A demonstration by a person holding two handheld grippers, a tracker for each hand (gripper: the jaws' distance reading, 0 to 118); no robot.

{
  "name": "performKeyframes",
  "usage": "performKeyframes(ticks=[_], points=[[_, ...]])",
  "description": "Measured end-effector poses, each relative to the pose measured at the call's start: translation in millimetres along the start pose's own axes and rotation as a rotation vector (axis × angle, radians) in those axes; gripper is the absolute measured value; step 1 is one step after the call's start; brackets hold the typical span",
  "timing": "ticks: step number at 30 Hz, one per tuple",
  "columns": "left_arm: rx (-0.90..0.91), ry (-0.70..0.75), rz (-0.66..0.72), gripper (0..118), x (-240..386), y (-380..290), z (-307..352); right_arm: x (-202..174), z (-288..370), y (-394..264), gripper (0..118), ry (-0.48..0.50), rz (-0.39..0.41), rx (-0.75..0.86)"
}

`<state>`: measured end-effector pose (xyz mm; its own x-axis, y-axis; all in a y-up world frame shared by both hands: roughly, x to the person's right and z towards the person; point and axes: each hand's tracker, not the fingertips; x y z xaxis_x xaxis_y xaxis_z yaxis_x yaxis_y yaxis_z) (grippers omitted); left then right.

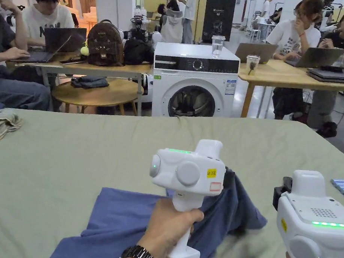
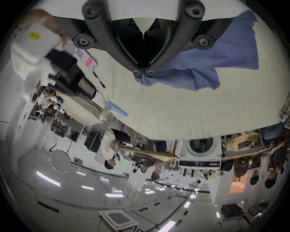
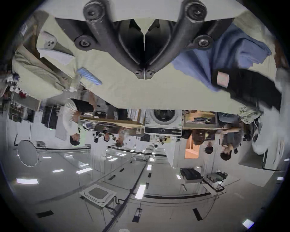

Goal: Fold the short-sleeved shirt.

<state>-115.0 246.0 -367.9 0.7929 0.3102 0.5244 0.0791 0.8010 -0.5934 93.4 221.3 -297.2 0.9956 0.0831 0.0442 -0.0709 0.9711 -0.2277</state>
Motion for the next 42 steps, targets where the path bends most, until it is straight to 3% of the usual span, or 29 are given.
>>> performKeyframes(ticks=[3, 4, 6, 7, 8, 14, 15, 16, 17, 18, 19, 20, 26, 31, 38, 39, 41, 42], points=[[-0.025, 0.006, 0.019, 0, -4, -16, -15, 4, -1, -7, 0, -0.007, -0.003, -0.016], [-0.024, 0.015, 0.026, 5, -6, -20, -16, 2, -1, -8, 0, -0.007, -0.002, -0.023], [-0.034, 0.024, 0.037, 48, -12, -23, -15, 0, -1, -9, 0, 0.005, -0.011, -0.032], [-0.046, 0.026, 0.055, 63, -16, -24, -13, -2, -1, -10, 0, 0.010, -0.015, -0.035], [-0.057, 0.028, 0.077, 63, -21, -25, -8, -6, -2, -10, 0, 0.012, -0.016, -0.039], [0.089, 0.138, 0.085, 62, -44, -30, 47, -27, 1, -5, 0, 0.066, -0.028, -0.022], [0.125, 0.163, 0.085, 55, -48, -34, 59, -31, 2, -3, 0, 0.075, -0.029, -0.019], [0.156, 0.191, 0.087, 28, -51, -37, 68, -34, 1, -2, 0, 0.085, -0.032, -0.016], [0.168, 0.221, 0.082, 28, -54, -39, 79, -38, 2, 0, 0, 0.091, -0.037, -0.011], [0.186, 0.240, 0.074, 20, -58, -43, 88, -42, 2, 1, 0, 0.101, -0.042, -0.007], [0.196, 0.270, 0.067, 3, -61, -46, 94, -45, 2, 1, 0, 0.109, -0.042, -0.004], [0.206, 0.334, 0.060, 0, -64, -51, 103, -48, 1, 2, 0, 0.114, -0.040, -0.004], [0.165, 0.423, 0.128, 0, -94, -69, 146, -65, -1, 1, 0, 0.157, -0.029, -0.013], [-0.013, 0.466, 0.249, 0, -132, -89, 177, -77, -5, -2, 0, 0.184, -0.011, -0.028], [-0.125, 0.574, 0.393, 0, -177, -135, 211, -91, -13, -9, 0, 0.210, 0.010, -0.050], [-0.144, 0.587, 0.420, 2, -182, -140, 213, -93, -13, -9, 0, 0.215, 0.011, -0.055], [-0.174, 0.592, 0.449, 55, -189, -147, 217, -96, -13, -11, 0, 0.224, 0.011, -0.060], [-0.199, 0.600, 0.454, 70, -192, -151, 216, -98, -13, -11, 0, 0.227, 0.014, -0.061]])
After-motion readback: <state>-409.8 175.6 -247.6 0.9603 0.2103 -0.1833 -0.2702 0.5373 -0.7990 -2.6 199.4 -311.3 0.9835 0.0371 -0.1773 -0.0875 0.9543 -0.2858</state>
